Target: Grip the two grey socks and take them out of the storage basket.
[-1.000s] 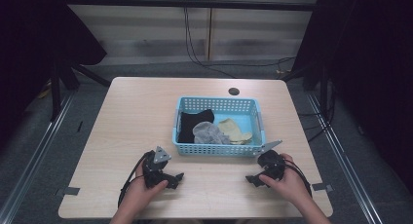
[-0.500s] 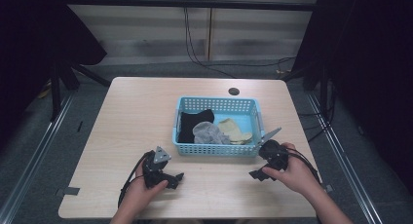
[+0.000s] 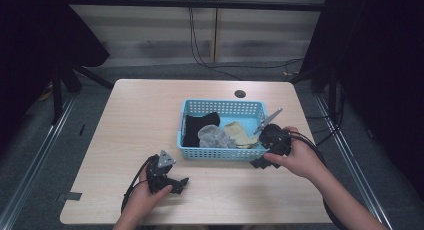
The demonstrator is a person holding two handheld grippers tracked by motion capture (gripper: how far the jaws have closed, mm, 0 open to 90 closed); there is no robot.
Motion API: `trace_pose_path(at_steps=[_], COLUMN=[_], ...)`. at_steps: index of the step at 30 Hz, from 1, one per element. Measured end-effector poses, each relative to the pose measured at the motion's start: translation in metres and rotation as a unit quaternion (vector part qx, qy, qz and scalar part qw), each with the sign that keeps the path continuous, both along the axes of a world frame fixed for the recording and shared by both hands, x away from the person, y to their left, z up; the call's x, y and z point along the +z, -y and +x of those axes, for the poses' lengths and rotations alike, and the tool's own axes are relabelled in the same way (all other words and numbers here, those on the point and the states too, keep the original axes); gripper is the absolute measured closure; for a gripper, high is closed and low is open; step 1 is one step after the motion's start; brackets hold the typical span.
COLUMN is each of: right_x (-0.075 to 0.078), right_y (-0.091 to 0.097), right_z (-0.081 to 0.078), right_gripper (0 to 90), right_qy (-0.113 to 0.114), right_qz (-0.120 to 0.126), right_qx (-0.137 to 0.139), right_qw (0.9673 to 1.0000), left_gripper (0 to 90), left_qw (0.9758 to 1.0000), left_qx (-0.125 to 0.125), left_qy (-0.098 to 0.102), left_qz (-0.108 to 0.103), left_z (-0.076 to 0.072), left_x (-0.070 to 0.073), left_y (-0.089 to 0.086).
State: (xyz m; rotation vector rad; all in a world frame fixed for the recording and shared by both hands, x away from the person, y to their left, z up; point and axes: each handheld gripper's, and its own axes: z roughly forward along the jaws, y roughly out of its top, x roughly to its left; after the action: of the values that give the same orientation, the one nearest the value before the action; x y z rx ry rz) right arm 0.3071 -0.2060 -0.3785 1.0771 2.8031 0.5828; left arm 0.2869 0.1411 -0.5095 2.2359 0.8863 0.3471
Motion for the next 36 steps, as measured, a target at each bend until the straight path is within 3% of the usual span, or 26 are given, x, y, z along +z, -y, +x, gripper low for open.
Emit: trace_pose_path(at_steps=[5, 8, 17, 22, 25, 36], right_x=[0.006, 0.002, -0.005, -0.009, -0.016, -0.021], right_y=[-0.014, -0.022, -0.046, -0.058, -0.071, -0.090], right_z=[0.019, 0.031, 0.062, 0.069, 0.074, 0.084], right_gripper=[23.1, 24.6, 34.2, 38.0, 39.6, 44.2], right_qy=[0.004, 0.001, 0.003, 0.000, -0.003, -0.016], right_qz=[0.003, 0.021, 0.041, 0.043, 0.027, 0.026], right_qx=[-0.002, -0.003, -0.019, -0.022, -0.021, -0.015], right_qw=[1.0000, 0.9998, 0.9990, 0.9988, 0.9994, 0.9994], left_gripper=[0.0, 0.0, 0.0, 0.0, 0.0, 0.0], left_qw=[1.0000, 1.0000, 1.0000, 1.0000, 1.0000, 1.0000], left_qx=[0.000, 0.000, 0.003, 0.003, 0.003, 0.003], left_qy=[0.000, 0.000, 0.000, 0.000, 0.000, 0.000], left_qz=[0.000, 0.000, -0.004, -0.005, -0.004, -0.004], left_z=[0.000, 0.000, 0.000, 0.000, 0.000, 0.000], left_x=[0.000, 0.000, 0.000, 0.000, 0.000, 0.000], left_y=[0.000, 0.000, 0.000, 0.001, 0.000, 0.000])
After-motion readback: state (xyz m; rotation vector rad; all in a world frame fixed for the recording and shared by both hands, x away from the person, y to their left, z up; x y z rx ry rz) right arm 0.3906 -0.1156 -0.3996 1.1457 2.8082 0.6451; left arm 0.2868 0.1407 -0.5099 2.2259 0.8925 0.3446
